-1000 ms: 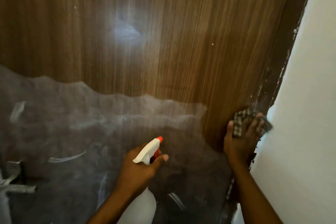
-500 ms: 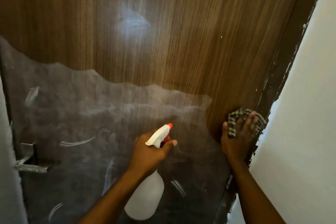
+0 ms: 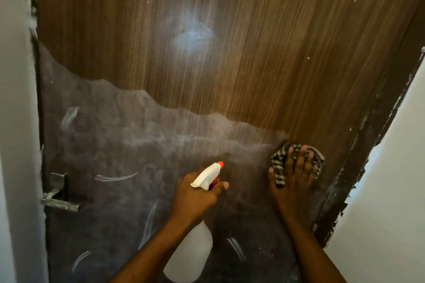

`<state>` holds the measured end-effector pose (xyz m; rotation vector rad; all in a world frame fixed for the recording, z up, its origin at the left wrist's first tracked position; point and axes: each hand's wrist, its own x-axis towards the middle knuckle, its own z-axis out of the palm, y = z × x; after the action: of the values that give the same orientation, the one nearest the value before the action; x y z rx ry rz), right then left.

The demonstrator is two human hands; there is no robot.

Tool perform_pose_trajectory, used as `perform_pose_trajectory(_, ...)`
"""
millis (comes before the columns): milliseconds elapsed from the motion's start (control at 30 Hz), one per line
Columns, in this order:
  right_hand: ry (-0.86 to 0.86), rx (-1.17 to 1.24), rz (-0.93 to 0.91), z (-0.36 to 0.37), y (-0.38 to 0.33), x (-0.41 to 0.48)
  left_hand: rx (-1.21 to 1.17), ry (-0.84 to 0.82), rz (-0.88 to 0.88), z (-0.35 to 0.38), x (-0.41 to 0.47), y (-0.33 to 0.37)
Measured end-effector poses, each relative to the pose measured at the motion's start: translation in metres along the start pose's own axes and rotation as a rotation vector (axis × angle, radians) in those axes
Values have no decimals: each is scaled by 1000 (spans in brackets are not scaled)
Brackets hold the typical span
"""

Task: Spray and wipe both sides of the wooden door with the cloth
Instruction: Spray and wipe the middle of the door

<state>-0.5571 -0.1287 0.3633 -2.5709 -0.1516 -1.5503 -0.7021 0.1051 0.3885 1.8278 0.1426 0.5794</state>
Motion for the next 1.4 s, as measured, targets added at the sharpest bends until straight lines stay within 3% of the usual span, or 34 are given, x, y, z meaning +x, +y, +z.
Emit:
perform_pose_trajectory(67,100,83,191,-3,-33,22,-4,-18,62,-6,1,0)
perform_pose_trajectory(133,165,188,230,-5,-63,40,-21,-18,95,-12,1,-1)
perform_pose_trajectory(200,142,176,43,2,-86,37,-32,-7,123,-16,1,-2)
perform_pose_trajectory(300,18,85,-406,18,-92,1,-41,4,156,-20,0,-5)
perform_pose_trajectory(367,-28,70,-542,27,-65,-20,-40,6,160,-23,-1,-7)
perform_pose_trajectory(433,1,77,-484,27,-37,-29,-29,15,147,-30,2,-10)
perform_pose_trajectory(500,31,58,-283,25,-26,-21,-26,26,133,-36,7,-13)
perform_pose_trajectory(600,125,36,86,17,-66,12,-19,48,156,-41,15,-13)
perform_pose_trajectory(667,174,86,171,8,-103,32,-17,54,191,-44,19,-9)
perform_pose_trajectory(767,179,85,69,10,-126,42,-19,39,231,-47,22,-4)
perform_pose_trajectory(933,55,31,-373,21,-105,8,-34,3,236,-52,25,-4)
perform_pose_trajectory(1000,18,20,-449,21,-85,-3,-36,-7,230,-58,26,-4)
perform_pose_trajectory(1067,22,-6,-373,22,-74,-8,-26,9,190,-67,27,-6)
perform_pose_trajectory(1200,148,18,232,11,-129,29,-6,34,168,-88,32,-15)
perform_pose_trajectory(1233,171,52,295,6,-151,43,-6,39,167,-94,35,-16)
perform_pose_trajectory(1300,178,75,204,5,-183,62,-7,39,161,-104,41,-18)
perform_pose_trajectory(1400,146,5,-152,17,-202,45,-31,38,142,-112,49,-21)
